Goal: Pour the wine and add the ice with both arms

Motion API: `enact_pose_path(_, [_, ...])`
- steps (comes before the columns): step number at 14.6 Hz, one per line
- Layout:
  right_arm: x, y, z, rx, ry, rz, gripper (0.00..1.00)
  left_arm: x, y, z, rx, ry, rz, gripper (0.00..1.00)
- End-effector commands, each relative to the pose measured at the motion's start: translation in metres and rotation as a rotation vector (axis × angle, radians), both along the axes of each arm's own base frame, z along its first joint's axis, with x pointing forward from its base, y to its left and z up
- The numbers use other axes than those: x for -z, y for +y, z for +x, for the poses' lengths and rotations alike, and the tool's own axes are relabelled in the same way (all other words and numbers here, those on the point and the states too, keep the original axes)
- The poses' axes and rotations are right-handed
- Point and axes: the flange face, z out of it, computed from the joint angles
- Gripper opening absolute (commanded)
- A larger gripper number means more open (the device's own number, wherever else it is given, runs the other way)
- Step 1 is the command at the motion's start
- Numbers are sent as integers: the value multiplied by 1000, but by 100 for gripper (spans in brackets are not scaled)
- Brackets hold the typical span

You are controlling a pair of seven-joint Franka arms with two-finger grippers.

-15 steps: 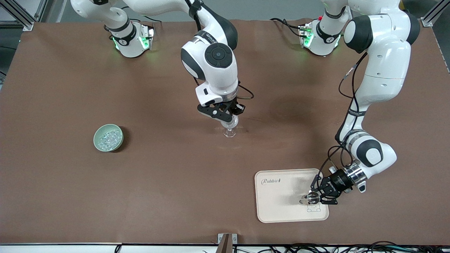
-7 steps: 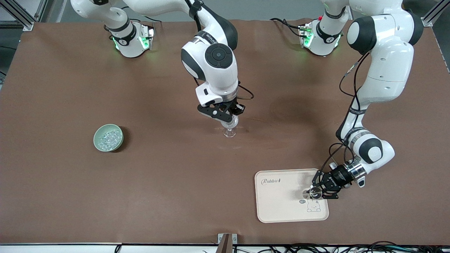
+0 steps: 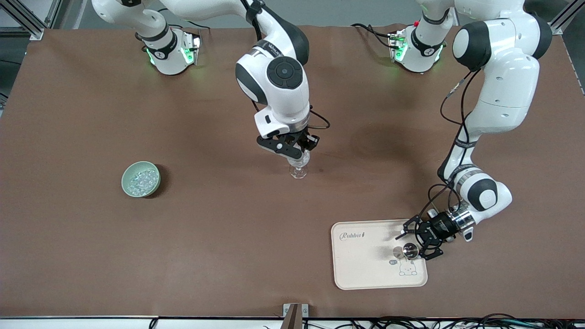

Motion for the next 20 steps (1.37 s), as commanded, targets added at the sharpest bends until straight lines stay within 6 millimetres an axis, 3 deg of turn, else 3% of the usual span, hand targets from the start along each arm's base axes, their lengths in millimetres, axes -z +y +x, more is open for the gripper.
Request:
enact_pose_path(1, [-9,-5,6,17,-17,-7,81,5,16,-10,10,-40,-8,100])
enact_pose_path(3, [-18,-22,22,38,-55,-30,100,0,24,-11,39,-59,-35,100])
enact_pose_path(6, [-66,-68,38,41,-132,-145,100,-24,49,-10,147,-88,3,100])
enact_pose_path(10, [-137,-170,77,11,-143,-160,100,-86,83,6,377,-161,119,100])
enact_pose_path(12, [-165,-224,89,2,-133,-164,100,-121,85,10,531,-195,201,100])
enact_pose_path(18, [-224,-376,92,-130,-49,-145,100,-198,115,19,556,-315,350,100])
enact_pose_path(20, [-241,-427,85,-191,-33,-102,100,-242,120,22,589,-357,441,100])
